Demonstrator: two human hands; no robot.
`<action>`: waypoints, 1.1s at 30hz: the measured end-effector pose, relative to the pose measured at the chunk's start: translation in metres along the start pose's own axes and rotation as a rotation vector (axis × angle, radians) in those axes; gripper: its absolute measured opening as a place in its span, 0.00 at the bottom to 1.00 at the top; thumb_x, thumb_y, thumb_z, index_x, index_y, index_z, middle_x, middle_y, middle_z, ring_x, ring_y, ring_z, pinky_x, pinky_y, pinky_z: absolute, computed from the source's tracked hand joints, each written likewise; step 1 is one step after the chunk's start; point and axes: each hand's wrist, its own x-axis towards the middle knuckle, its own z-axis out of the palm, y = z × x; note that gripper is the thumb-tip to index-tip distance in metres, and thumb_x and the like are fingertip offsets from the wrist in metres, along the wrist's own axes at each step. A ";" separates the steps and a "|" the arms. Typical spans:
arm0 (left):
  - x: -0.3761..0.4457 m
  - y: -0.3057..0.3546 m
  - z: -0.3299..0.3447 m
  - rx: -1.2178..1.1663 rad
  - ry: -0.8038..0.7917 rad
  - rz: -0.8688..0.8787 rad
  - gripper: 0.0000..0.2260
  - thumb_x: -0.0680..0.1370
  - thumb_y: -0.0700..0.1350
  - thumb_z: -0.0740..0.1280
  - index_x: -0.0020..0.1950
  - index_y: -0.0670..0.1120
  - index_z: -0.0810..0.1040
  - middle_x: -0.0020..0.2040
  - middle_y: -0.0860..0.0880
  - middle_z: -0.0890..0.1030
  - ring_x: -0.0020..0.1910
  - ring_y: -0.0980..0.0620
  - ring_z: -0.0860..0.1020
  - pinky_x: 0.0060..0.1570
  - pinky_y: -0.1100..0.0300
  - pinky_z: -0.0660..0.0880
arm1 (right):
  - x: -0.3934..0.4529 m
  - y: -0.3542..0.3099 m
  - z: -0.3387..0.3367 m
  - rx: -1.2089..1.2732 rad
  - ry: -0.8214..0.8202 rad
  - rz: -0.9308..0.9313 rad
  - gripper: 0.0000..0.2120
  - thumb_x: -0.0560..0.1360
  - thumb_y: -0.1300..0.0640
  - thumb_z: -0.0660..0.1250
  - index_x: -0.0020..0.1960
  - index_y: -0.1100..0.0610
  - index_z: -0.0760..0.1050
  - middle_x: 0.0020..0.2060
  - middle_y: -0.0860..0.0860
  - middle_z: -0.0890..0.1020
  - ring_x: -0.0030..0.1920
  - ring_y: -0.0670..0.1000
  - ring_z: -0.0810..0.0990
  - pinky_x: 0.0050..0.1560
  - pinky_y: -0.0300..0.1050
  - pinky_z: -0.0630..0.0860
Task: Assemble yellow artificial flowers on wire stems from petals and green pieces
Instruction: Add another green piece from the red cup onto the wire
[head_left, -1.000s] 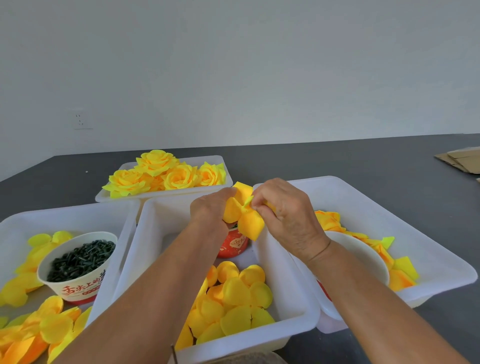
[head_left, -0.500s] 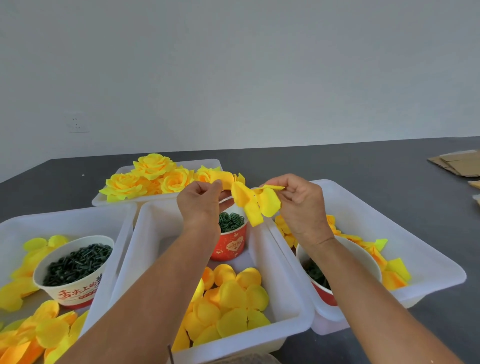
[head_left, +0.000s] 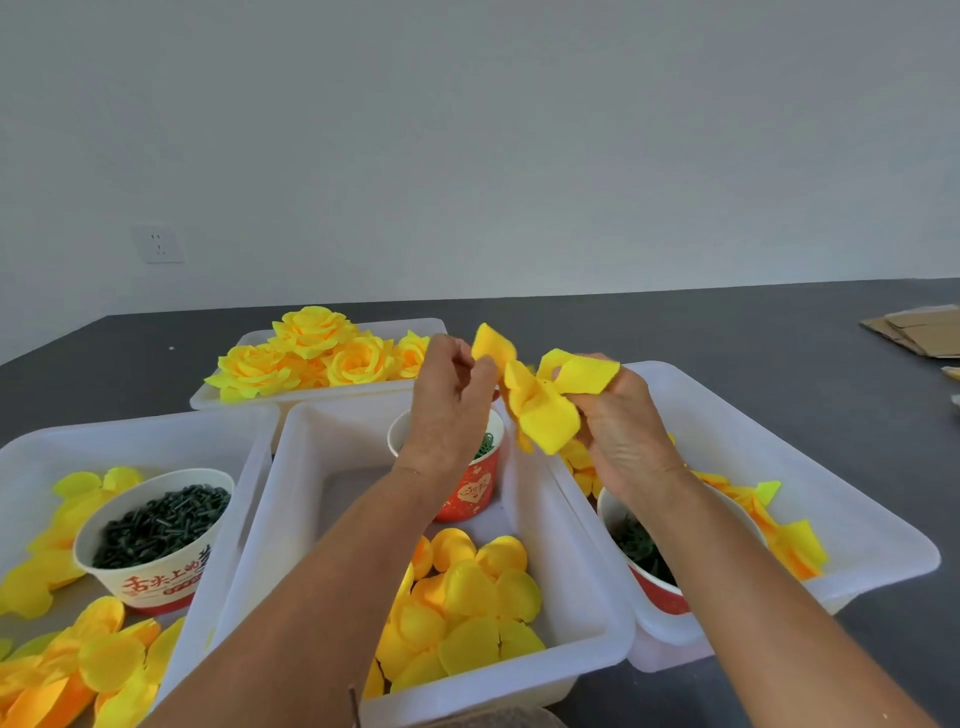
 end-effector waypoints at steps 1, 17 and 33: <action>-0.002 0.001 0.002 -0.073 -0.056 -0.050 0.07 0.79 0.36 0.59 0.41 0.42 0.65 0.39 0.40 0.72 0.41 0.40 0.75 0.53 0.44 0.76 | 0.000 0.000 0.000 0.020 -0.027 0.025 0.13 0.72 0.67 0.64 0.33 0.55 0.78 0.27 0.52 0.79 0.28 0.52 0.77 0.25 0.40 0.73; -0.011 0.004 -0.002 -0.080 -0.478 -0.138 0.05 0.73 0.40 0.70 0.41 0.38 0.79 0.37 0.49 0.82 0.37 0.59 0.79 0.37 0.68 0.75 | 0.004 -0.004 -0.010 0.235 0.195 0.040 0.09 0.68 0.69 0.69 0.38 0.55 0.81 0.33 0.53 0.83 0.34 0.53 0.82 0.33 0.46 0.79; -0.005 -0.010 -0.007 0.144 -0.317 -0.041 0.12 0.72 0.29 0.65 0.38 0.45 0.69 0.39 0.48 0.76 0.34 0.56 0.82 0.32 0.65 0.76 | 0.007 0.001 -0.009 0.253 -0.079 0.275 0.16 0.67 0.51 0.70 0.51 0.59 0.81 0.49 0.57 0.84 0.46 0.52 0.84 0.42 0.44 0.80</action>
